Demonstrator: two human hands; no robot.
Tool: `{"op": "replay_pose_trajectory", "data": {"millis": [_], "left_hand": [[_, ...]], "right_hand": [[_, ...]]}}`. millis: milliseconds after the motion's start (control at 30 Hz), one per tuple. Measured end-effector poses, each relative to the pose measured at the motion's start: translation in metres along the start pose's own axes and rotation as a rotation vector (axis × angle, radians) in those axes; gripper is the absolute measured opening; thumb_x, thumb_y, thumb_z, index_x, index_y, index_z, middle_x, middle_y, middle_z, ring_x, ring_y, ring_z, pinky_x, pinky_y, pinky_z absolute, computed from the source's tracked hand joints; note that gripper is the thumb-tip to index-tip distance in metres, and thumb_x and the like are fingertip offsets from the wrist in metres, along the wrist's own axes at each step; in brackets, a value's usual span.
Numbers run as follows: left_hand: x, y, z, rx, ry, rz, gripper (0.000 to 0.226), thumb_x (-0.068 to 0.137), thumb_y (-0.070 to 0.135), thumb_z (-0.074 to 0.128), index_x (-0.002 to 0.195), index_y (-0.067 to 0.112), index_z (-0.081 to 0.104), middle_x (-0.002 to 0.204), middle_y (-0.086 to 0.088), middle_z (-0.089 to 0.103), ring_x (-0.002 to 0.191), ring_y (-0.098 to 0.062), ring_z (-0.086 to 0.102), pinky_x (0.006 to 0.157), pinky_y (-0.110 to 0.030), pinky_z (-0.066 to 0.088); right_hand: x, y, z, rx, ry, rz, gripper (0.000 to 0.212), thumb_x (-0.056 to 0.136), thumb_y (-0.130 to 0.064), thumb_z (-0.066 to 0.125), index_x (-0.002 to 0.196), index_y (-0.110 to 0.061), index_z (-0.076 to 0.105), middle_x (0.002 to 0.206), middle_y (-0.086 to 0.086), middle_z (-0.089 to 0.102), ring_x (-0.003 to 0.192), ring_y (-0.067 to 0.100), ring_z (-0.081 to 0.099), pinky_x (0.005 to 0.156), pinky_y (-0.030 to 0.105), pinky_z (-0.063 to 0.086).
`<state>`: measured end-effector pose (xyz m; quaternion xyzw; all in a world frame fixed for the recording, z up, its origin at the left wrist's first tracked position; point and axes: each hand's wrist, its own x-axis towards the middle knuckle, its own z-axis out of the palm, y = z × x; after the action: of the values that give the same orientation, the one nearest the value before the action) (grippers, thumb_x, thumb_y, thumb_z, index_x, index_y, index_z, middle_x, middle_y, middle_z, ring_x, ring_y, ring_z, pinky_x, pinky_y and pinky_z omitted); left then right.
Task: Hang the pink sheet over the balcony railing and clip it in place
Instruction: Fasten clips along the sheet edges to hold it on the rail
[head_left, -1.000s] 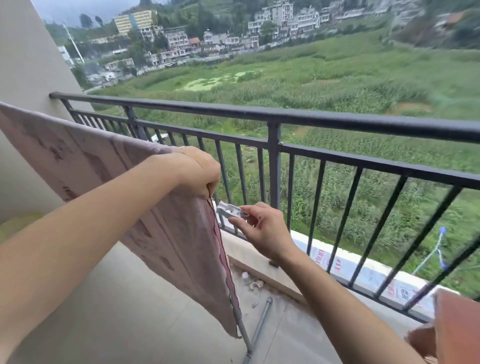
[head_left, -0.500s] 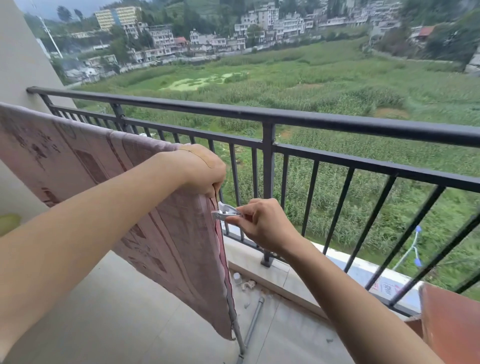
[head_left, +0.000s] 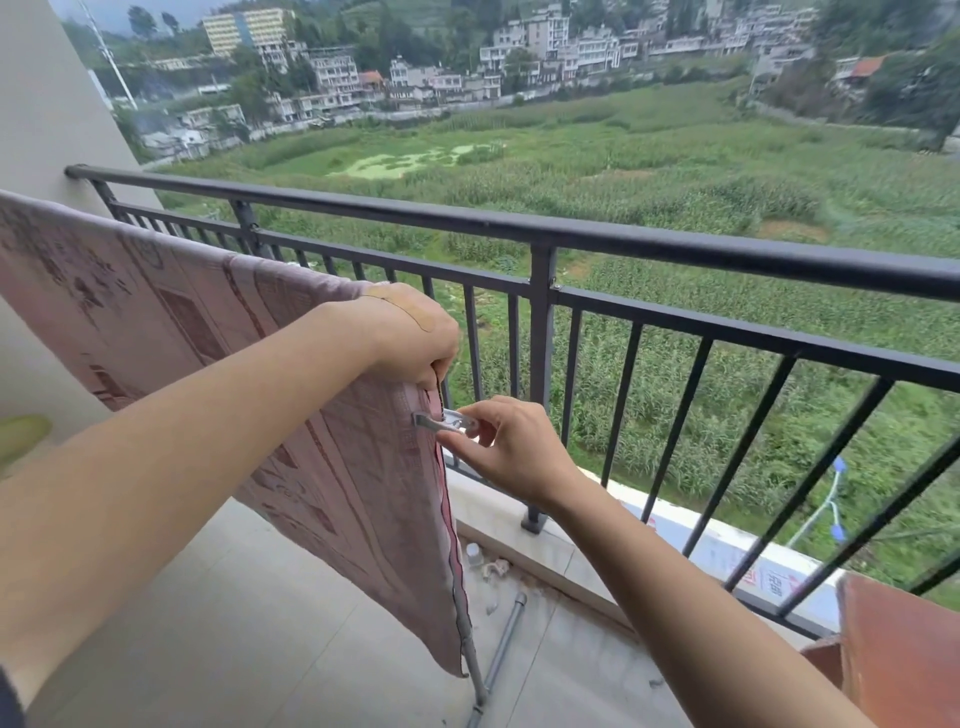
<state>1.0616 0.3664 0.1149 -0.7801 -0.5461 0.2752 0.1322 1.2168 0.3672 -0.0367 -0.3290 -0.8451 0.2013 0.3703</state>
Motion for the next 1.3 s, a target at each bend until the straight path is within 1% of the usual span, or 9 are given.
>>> {"op": "replay_pose_trajectory", "data": {"millis": [133,267,433,600,700,867,1100,1233,1300], "left_hand": [[-0.005,0.002,0.001,-0.098,0.102,-0.043,0.024,0.091,0.049,0.053,0.089,0.033,0.070,0.093,0.013,0.065,0.082,-0.014,0.062,0.071,-0.036,0.056],[-0.009,0.019,0.009,-0.179,0.466,-0.173,0.044,0.098,0.049,0.035,0.106,0.022,0.068,0.106,0.000,0.059,0.096,-0.023,0.059,0.080,-0.041,0.050],[0.007,0.060,0.036,-0.216,0.672,-0.165,0.059,0.094,0.056,0.030,0.128,0.017,0.058,0.127,-0.012,0.057,0.113,-0.034,0.055,0.091,-0.048,0.044],[0.053,0.133,0.043,-0.445,0.598,-0.068,0.061,0.099,0.054,0.032,0.150,0.020,0.033,0.155,-0.013,0.031,0.141,-0.031,0.031,0.111,-0.050,0.027],[0.086,0.201,0.047,-0.559,0.567,0.081,0.063,0.100,0.054,0.030,0.151,0.018,0.029,0.157,-0.013,0.028,0.143,-0.030,0.028,0.114,-0.048,0.025],[0.111,0.342,0.044,-0.538,0.431,0.405,0.064,0.099,0.055,0.025,0.152,0.018,0.028,0.160,-0.014,0.021,0.145,-0.031,0.025,0.114,-0.048,0.025],[0.062,0.514,0.028,-0.462,0.272,0.793,0.064,0.101,0.053,0.026,0.155,0.021,0.015,0.163,-0.009,0.008,0.148,-0.029,0.017,0.117,-0.046,0.020],[0.026,0.584,0.038,-0.432,0.196,0.923,0.064,0.101,0.054,0.026,0.155,0.023,0.015,0.164,-0.008,0.005,0.149,-0.027,0.014,0.118,-0.046,0.021],[0.017,0.622,0.049,-0.396,0.143,0.959,0.063,0.101,0.054,0.025,0.155,0.024,0.014,0.164,-0.006,0.002,0.150,-0.025,0.010,0.119,-0.045,0.019]], "right_hand": [[-0.008,0.000,-0.003,0.000,-0.045,0.023,0.050,0.088,-0.060,0.060,0.116,-0.020,0.070,0.088,-0.009,0.066,0.075,0.005,0.062,0.075,0.032,0.055],[-0.022,0.018,-0.011,-0.061,0.001,0.112,0.049,0.094,-0.062,0.046,0.125,-0.027,0.061,0.098,-0.012,0.062,0.080,0.002,0.061,0.078,0.035,0.055],[-0.057,0.055,-0.030,-0.355,0.105,0.242,0.057,0.097,-0.055,0.043,0.142,-0.022,0.046,0.136,0.003,0.054,0.120,0.020,0.055,0.096,0.041,0.050],[-0.139,0.096,-0.067,-0.605,0.094,0.577,0.067,0.097,-0.056,0.040,0.151,-0.017,0.034,0.156,0.016,0.032,0.144,0.031,0.031,0.115,0.046,0.031],[-0.224,0.110,-0.093,-0.691,0.126,0.831,0.068,0.094,-0.053,0.045,0.150,-0.015,0.036,0.157,0.020,0.029,0.144,0.036,0.030,0.116,0.047,0.029],[-0.394,0.076,-0.123,-0.734,0.198,1.412,0.071,0.097,-0.053,0.040,0.155,-0.019,0.020,0.164,0.015,0.010,0.150,0.031,0.014,0.121,0.043,0.016],[-0.563,-0.006,-0.123,-0.632,0.424,1.945,0.068,0.098,-0.048,0.042,0.155,-0.017,0.021,0.162,0.016,0.016,0.147,0.034,0.022,0.118,0.045,0.026],[-0.614,-0.022,-0.112,-0.407,0.544,2.112,0.064,0.098,-0.045,0.047,0.151,-0.015,0.027,0.145,0.013,0.037,0.133,0.033,0.043,0.101,0.043,0.042],[-0.638,-0.017,-0.104,-0.351,0.518,2.153,0.062,0.097,-0.046,0.049,0.148,-0.016,0.032,0.140,0.012,0.041,0.130,0.032,0.047,0.098,0.041,0.045]]}}
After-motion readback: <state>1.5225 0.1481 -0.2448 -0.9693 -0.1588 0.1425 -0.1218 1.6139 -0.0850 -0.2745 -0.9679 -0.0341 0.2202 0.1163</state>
